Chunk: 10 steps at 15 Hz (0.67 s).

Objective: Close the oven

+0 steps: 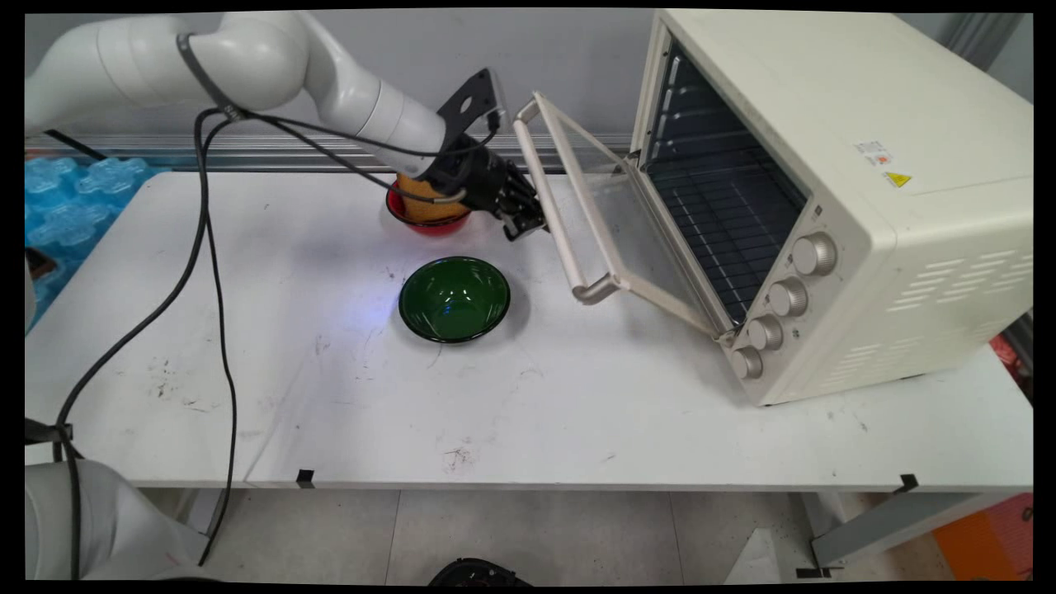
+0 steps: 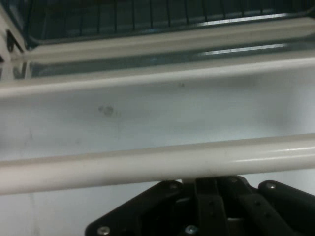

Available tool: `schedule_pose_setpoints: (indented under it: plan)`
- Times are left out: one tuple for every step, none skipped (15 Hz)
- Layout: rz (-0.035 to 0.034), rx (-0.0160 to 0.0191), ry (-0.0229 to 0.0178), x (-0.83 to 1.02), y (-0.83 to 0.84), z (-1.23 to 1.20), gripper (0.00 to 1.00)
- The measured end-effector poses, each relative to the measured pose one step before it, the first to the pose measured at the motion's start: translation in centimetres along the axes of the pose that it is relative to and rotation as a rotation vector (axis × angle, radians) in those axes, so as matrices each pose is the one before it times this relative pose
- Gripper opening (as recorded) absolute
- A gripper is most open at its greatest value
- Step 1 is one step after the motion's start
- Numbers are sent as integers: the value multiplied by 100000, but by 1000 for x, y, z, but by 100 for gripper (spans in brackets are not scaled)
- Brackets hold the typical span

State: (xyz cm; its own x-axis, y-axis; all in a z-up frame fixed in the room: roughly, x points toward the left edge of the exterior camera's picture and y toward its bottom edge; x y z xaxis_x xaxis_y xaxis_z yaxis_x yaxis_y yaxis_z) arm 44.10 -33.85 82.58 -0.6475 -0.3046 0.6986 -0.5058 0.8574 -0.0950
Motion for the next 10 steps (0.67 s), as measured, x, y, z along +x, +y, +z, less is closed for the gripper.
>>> schedule_pose_setpoints:
  plan:
    - [657, -300, 92, 654, -69, 124, 0]
    - [512, -177, -12, 505, -97, 78, 0]
    - [695, -120, -5, 672, -134, 101, 0]
    - [619, -112, 7, 554, -116, 128, 0]
    - [575, -41, -12, 541, -144, 129, 0]
    - [767, -40, 10, 741, -196, 201, 0]
    - [444, 111, -20, 495, -157, 102, 0]
    - [501, 43, -22, 520, -159, 134, 0]
    - [581, 52, -18, 615, -195, 170, 0]
    - [463, 112, -63, 545, -177, 108, 0]
